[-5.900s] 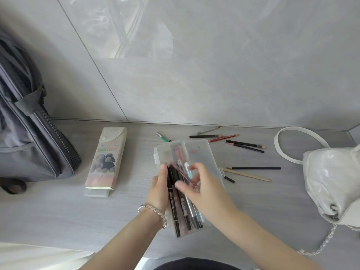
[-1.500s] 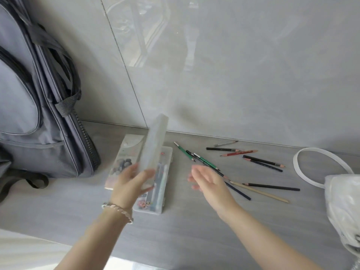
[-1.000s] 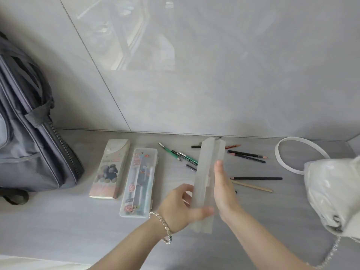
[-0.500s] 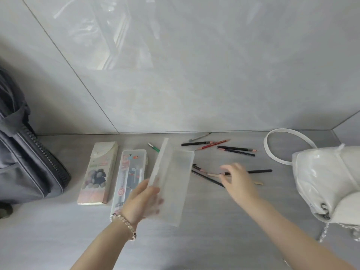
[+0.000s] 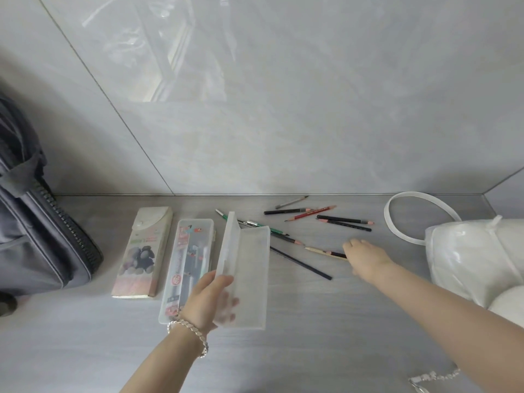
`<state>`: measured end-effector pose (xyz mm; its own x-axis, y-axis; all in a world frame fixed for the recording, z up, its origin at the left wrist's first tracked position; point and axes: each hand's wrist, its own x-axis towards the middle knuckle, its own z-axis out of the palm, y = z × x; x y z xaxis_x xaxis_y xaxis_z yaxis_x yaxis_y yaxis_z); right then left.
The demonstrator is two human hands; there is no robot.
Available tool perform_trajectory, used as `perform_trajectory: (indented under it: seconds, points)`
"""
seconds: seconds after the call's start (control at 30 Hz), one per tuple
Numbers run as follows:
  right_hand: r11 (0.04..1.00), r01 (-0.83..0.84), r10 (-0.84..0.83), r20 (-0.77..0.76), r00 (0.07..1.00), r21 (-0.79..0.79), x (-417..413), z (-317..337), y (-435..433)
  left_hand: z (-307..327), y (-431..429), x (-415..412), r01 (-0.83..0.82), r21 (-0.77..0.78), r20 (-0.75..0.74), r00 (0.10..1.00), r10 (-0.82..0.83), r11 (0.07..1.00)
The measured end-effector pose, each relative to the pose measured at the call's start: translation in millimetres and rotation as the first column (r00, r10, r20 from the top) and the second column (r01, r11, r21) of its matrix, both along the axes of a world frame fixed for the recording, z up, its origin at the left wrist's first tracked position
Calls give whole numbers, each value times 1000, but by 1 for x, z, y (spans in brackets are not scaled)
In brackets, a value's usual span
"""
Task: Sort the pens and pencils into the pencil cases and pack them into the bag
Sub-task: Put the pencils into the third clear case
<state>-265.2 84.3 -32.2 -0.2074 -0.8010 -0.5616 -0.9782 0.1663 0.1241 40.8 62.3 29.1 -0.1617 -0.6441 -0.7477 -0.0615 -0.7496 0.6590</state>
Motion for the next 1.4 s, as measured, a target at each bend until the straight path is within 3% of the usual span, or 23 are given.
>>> perform_trajectory:
  seconds: [0.2, 0.3, 0.4, 0.47, 0.57, 0.7, 0.87, 0.93, 0.97, 1.03, 1.07, 1.2, 1.4]
  points:
    - [999, 4, -7, 72, 997, 40, 0, 16, 3, 7, 4, -1, -27, -18, -15, 1000, 26, 999]
    - [979, 122, -79, 253, 964, -162, 8, 32, 5, 6, 5, 4, -17, -53, 9, 1000, 18, 998]
    - [785, 485, -143, 650, 746, -385, 25, 50, 14, 10, 7, 4, 0, -83, 40, 999, 3, 997]
    - [636, 632, -95, 767, 634, -443, 36, 56, 22, 13, 8, 2, 11, -92, 53, 999, -6, 996]
    - [590, 657, -92, 770, 632, -469, 42, 38, 28, 14, 9, -2, -4, -95, 50, 999, 9, 995]
    - [567, 734, -224, 788, 573, -372, 36, 12, 27, 11, 8, -5, -20, -98, 62, 998, 26, 995]
    - [519, 759, -224, 794, 565, -394, 43, 40, 16, 13, 9, -8, 21, -107, 77, 997, -12, 994]
    - [479, 821, -162, 888, 430, -310, 56, 68, 9, 16, 10, -12, 50, -112, 87, 995, -40, 992]
    - [489, 846, -120, 944, 308, -214, 65, 83, 6, 17, 10, -14, 68, -118, 97, 994, -57, 991]
    - [571, 821, -125, 990, 66, 18, 86, 104, 1, 19, 13, -19, 105, -148, 117, 989, -88, 983]
    - [629, 772, -179, 983, 26, 94, 98, 107, -1, 19, 14, -21, 102, -162, 110, 990, -85, 981]
    - [733, 661, -360, 916, 178, 160, 140, 88, -7, 16, 20, -26, 143, -229, 124, 985, -117, 963]
    - [757, 651, -359, 867, 345, 55, 166, 70, -8, 20, 21, -28, 91, -261, 148, 988, -53, 961]
